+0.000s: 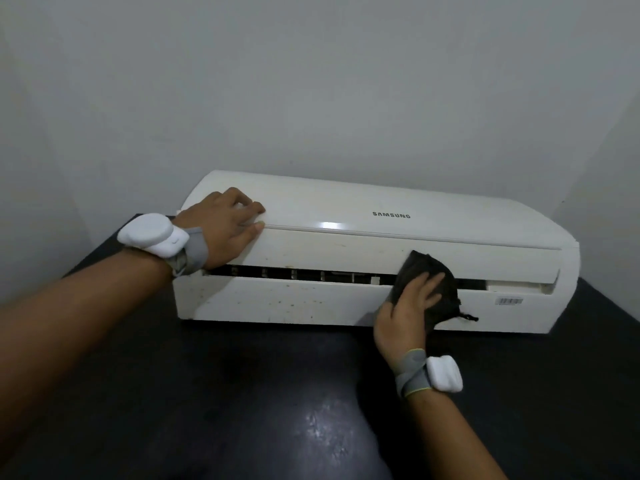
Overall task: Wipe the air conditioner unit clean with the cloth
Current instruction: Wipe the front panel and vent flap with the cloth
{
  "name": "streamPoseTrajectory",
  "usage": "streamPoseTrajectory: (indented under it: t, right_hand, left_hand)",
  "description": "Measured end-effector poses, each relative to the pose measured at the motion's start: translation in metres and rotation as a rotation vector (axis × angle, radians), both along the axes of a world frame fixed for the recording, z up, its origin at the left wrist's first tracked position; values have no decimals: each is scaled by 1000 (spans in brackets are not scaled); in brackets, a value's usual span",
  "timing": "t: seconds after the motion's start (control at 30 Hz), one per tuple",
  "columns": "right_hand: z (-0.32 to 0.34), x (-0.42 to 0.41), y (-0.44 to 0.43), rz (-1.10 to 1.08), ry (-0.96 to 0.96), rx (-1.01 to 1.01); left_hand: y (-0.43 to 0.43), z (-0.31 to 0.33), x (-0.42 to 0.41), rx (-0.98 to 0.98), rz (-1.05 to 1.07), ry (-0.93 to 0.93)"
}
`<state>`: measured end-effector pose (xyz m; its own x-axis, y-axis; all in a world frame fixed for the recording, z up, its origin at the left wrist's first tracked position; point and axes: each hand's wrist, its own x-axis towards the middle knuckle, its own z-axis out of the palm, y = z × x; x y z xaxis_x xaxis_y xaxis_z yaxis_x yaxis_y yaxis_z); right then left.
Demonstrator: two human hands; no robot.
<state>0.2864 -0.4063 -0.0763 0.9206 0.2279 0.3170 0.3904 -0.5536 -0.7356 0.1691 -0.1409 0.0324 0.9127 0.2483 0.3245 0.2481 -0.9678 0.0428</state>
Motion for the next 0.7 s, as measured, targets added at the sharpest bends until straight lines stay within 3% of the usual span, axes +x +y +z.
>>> streamPoseTrajectory:
  t: [0.13, 0.3, 0.5, 0.7]
  right_hand:
    - [-33, -28, 15, 207, -208, -452]
    - [-49, -21, -1, 501, -360, -816]
    - [-30, 11, -38, 568, -756, -1054]
    - [-14, 24, -22, 625, -1051, -1032]
  left_hand:
    - [-1, 0, 2, -30, -35, -4]
    - [-2, -2, 2, -30, -31, -12]
    - [-4, 1, 0, -45, -18, -1]
    - [-4, 2, 0, -50, -1, 17]
